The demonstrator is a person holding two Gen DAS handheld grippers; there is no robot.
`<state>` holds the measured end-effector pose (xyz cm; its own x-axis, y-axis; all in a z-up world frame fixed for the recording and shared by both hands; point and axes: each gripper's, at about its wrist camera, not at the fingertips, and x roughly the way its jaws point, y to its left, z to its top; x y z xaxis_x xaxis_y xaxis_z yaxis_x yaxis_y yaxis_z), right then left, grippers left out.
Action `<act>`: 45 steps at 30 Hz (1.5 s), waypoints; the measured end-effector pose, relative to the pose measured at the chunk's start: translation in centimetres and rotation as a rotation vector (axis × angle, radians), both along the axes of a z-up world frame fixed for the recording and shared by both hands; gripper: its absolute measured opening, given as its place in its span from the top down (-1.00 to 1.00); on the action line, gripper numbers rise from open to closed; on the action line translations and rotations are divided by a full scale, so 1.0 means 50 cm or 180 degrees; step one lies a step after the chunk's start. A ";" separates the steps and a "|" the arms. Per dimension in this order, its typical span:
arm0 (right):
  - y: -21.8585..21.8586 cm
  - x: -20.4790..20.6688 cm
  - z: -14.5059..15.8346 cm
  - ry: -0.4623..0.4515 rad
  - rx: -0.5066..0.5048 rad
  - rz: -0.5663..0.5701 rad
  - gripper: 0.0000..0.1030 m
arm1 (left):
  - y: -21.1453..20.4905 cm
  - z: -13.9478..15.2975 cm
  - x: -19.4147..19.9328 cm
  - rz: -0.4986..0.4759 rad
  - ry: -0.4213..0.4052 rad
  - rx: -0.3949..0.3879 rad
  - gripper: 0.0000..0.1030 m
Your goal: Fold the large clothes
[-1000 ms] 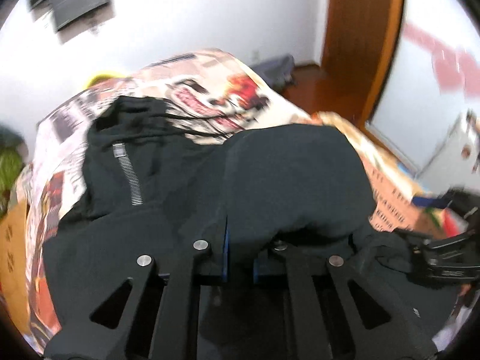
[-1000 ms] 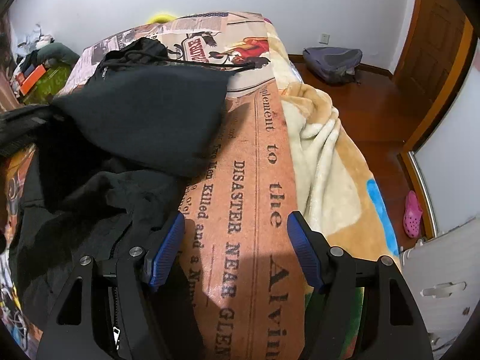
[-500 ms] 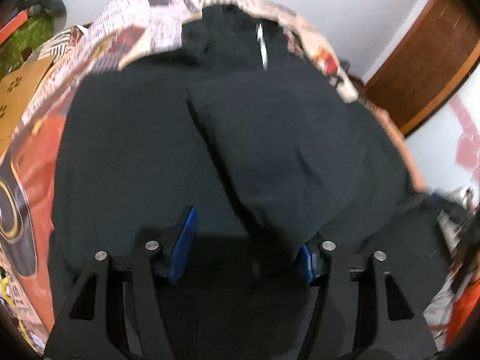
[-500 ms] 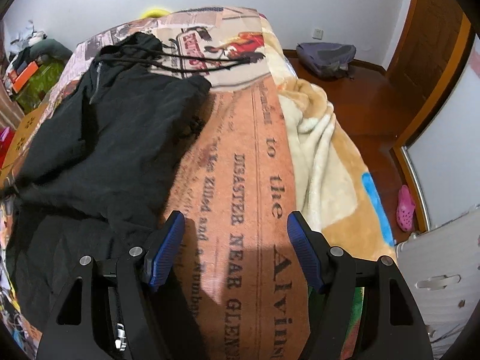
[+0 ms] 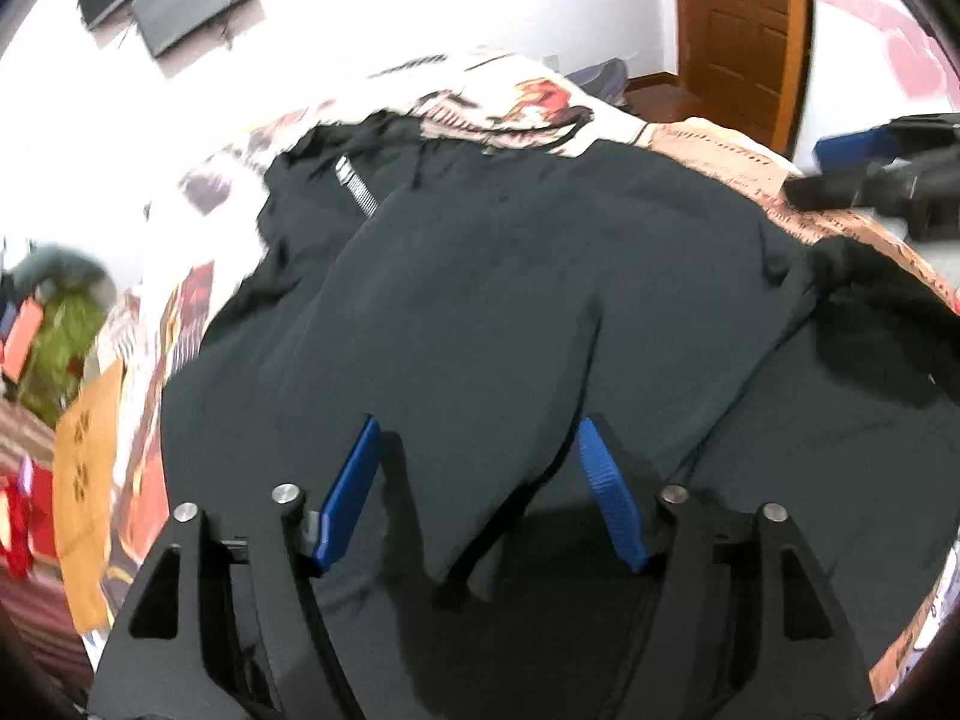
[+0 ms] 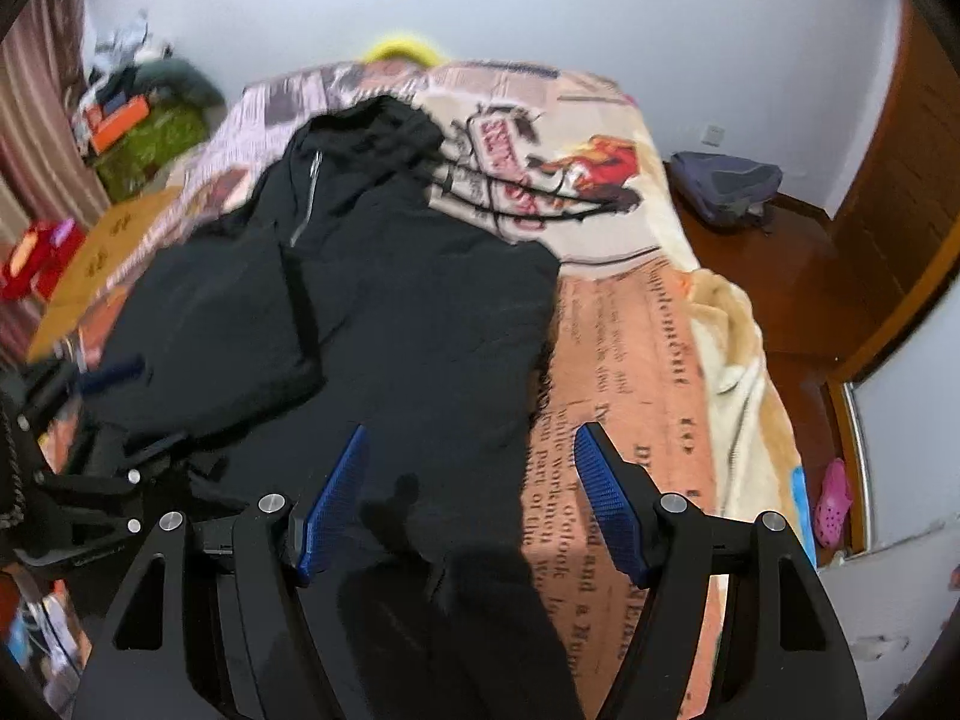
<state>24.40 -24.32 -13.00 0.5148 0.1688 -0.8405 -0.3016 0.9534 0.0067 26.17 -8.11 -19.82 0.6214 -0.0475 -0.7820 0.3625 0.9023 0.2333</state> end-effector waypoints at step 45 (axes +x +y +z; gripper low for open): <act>0.052 -0.023 -0.076 0.0367 -0.0388 0.0012 -0.42 | 0.454 -0.095 -0.161 0.1289 0.0463 -0.0569 -0.28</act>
<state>23.27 -21.71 -16.82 0.4135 0.0639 -0.9083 -0.3092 0.9481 -0.0741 18.11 14.59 -24.58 0.5022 0.0345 -0.8641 -0.0098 0.9994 0.0342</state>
